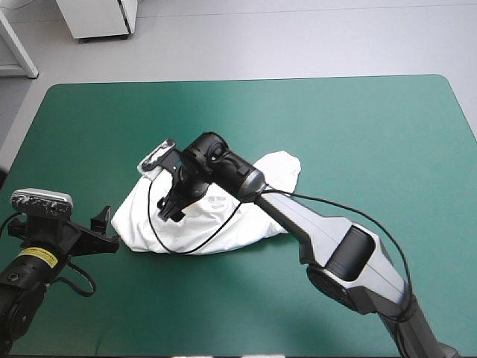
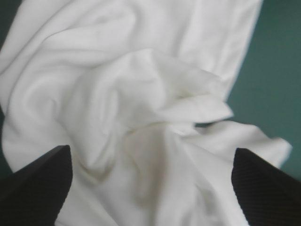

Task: Fold the cloth

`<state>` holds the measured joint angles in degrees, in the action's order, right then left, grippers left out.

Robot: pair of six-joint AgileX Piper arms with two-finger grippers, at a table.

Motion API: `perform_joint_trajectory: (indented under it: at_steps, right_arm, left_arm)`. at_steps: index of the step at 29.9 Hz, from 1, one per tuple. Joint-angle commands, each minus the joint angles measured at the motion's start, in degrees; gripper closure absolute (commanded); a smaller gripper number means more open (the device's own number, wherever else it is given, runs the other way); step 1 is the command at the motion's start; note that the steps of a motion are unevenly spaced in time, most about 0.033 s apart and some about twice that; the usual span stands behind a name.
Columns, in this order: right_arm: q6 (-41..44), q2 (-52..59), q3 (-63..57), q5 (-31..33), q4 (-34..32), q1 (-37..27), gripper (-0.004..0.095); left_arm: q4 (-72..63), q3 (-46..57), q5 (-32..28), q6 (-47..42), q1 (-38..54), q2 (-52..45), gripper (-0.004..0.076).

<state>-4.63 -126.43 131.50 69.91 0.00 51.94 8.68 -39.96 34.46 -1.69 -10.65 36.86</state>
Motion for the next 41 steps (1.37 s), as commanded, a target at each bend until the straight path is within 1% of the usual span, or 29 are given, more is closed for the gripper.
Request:
perform_joint_trajectory:
  at_steps: [1,4,7,10,13,16,18,21,24,27,29,35,37,39,41]
  right_arm:
    - [4.63,9.61,1.33,-0.11,-4.85,-2.80,0.0059]
    - [7.76,15.57,0.15,-0.11,-5.62,-5.85,0.0124]
    - [10.23,21.97,-5.21,-0.11,-5.83,-9.57,0.0145]
    - [11.28,28.77,-15.68,-0.11,-6.29,-13.05,0.0144]
    - [12.90,35.10,-26.51,-0.11,-10.13,-15.81,0.0144]
    - [13.66,39.47,-35.98,-0.11,-14.18,-17.58,0.0144]
    - [13.79,41.47,-41.11,-0.11,-15.00,-18.56,0.0144]
    - [13.58,42.11,-45.11,-0.11,-14.99,-19.72,0.0144]
    - [12.51,42.11,-46.57,-0.64,-14.25,-20.29,0.0144]
    - [11.97,42.11,-46.68,-2.27,-13.71,-20.29,0.0145]
    - [11.57,42.11,-46.68,-3.14,-13.45,-20.29,0.0144]
    - [12.18,41.78,-46.68,-8.99,-13.32,-20.33,0.0144]
    - [12.41,41.25,-46.57,-11.03,-11.87,-21.54,0.0145]
    - [12.41,40.10,-46.32,-12.91,-10.13,-23.61,0.0145]
    - [11.72,38.44,-45.24,-13.21,-8.59,-25.61,0.0145]
  left_arm:
    - [0.64,-2.36,-3.05,-1.29,-0.23,0.14,0.0213]
    - [0.52,-3.30,-1.40,-1.51,-0.23,0.88,0.0213]
    - [0.63,-6.20,3.50,-1.62,-0.23,4.35,0.0213]
    - [0.63,-10.58,10.51,-1.49,-0.23,10.21,0.0213]
    - [0.63,-14.21,14.23,-1.20,-0.23,17.47,0.0213]
    - [0.77,-15.88,14.48,-1.08,-0.23,23.39,0.0213]
    - [1.19,-15.99,14.27,-1.08,0.44,27.06,0.0213]
    - [-0.67,-15.84,13.47,-1.08,4.62,31.97,0.0213]
    - [-5.65,-15.72,12.06,2.39,10.35,36.45,0.0213]
    - [-15.53,-15.72,9.93,10.02,15.63,40.28,0.0213]
    - [-21.15,-15.72,9.11,13.70,17.36,42.72,0.0213]
    - [-23.44,-15.72,7.87,14.46,17.78,50.44,0.0213]
    - [-23.76,-15.72,7.78,14.46,17.43,52.44,0.0215]
    - [-23.75,-15.72,7.65,14.46,16.91,54.29,0.0238]
    - [-24.80,-15.72,7.79,14.46,16.45,55.61,0.0272]
